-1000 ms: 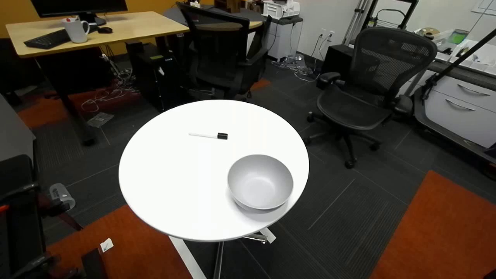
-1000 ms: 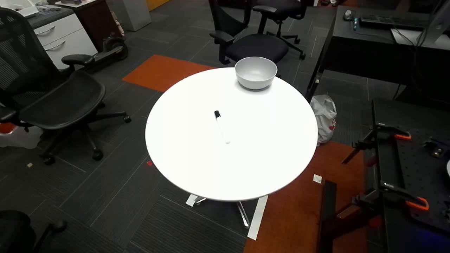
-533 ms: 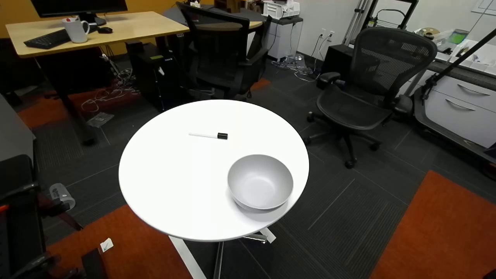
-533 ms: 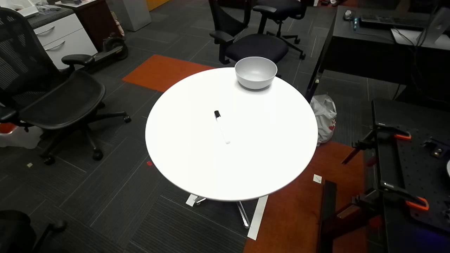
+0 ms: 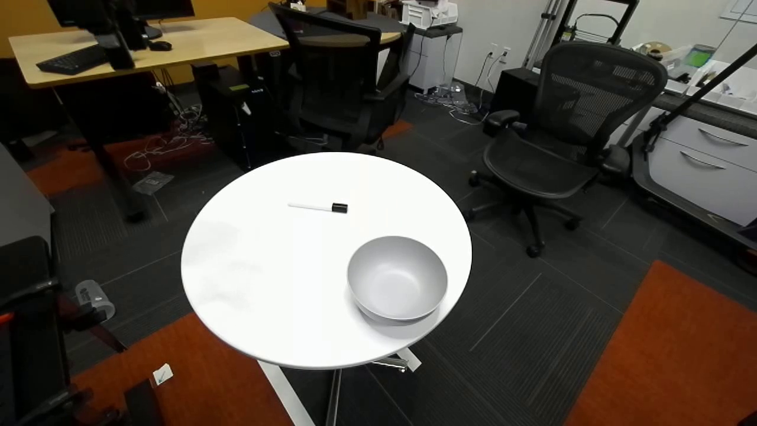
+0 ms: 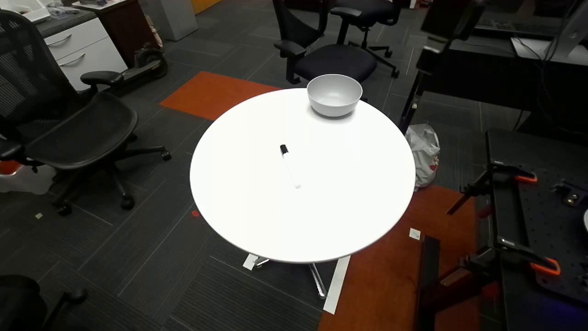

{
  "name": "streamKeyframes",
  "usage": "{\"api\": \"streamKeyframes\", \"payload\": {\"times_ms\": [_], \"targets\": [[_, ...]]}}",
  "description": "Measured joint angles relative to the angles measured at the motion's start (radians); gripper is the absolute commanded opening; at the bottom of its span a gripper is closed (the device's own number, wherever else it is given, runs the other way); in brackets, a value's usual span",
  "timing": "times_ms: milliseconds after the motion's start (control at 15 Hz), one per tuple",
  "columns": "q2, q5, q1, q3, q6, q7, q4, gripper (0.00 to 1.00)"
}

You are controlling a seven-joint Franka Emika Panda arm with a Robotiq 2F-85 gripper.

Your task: Put the marker in the bowl

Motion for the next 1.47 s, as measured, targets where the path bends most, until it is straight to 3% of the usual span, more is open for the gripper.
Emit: {"api": "streamKeyframes", "payload": {"times_ms": [333,800,1467], "targets": [[0.217,0.023,0.000,0.005,0.106,0.255,0.085,1.00],[0.458,0.076,0.016,-0.045,0.420,0.413,0.139,1.00],[0.688,0.063,0.080,-0.155,0.453,0.496,0.307,1.00]]}}
